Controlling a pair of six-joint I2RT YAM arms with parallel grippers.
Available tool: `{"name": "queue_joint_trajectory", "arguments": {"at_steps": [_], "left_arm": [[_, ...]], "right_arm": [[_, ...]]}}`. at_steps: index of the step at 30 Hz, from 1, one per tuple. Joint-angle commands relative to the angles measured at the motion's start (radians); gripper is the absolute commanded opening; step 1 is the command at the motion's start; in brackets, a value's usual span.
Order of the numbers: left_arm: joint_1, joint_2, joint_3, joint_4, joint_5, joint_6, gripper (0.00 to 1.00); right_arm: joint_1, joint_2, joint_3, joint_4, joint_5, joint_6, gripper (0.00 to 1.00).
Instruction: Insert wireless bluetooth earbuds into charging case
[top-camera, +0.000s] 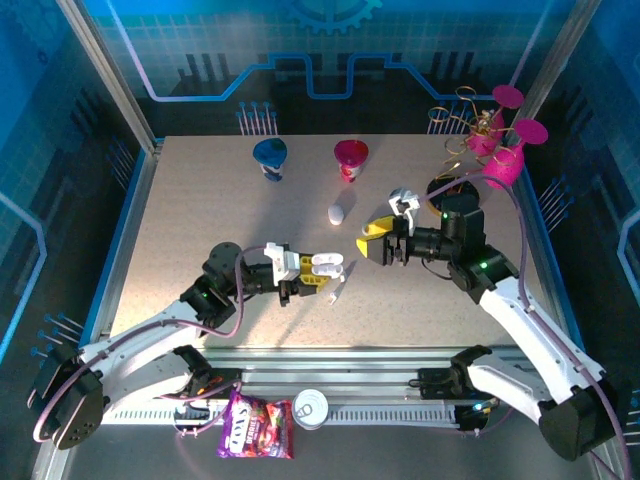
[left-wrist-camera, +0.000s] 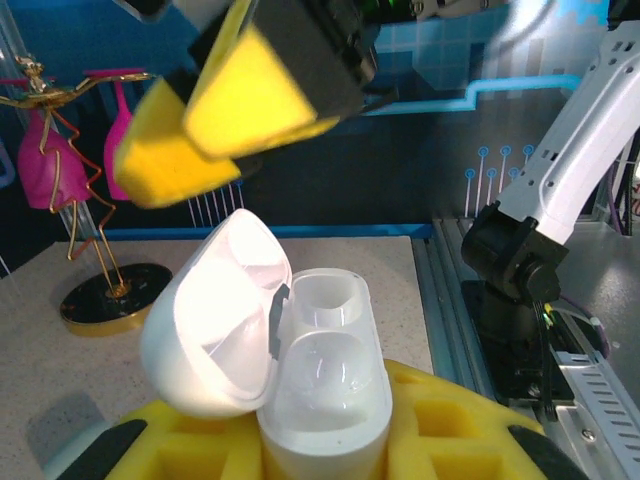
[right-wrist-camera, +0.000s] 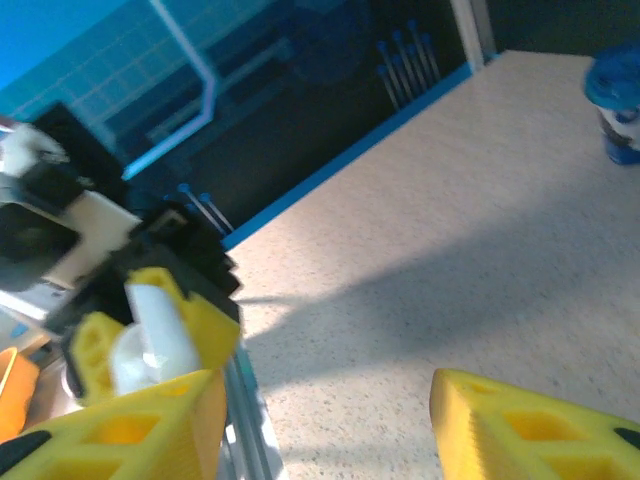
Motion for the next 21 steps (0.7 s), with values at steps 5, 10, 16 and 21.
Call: {"name": "queue_joint_trajectory", "arguments": {"at_steps": [5,10,16,21], "left_arm": [[-0.007,-0.037,-0.004,0.022,-0.109,-0.042,0.04],[-0.008,-0.056,0.001,-0.018,-0.203,-0.123,0.05],[-0.009,-0.065,-0.043,0.05,-0.195,-0.128,0.09],[-0.008,-0.087,-0.059,0.049,-0.206,-0.105,0.06]], "right_arm": [[-0.018,0.059,-0.033,-0.075,0.28,0.073,0.56],[0.016,0.18,-0.04,-0.139,0.403,0.1,0.57],[0.117,0.316,-0.036,-0.125,0.486,0.139,0.57],[0.2,0.426,-0.008,-0.162,0.56,0.17,0.54]]}}
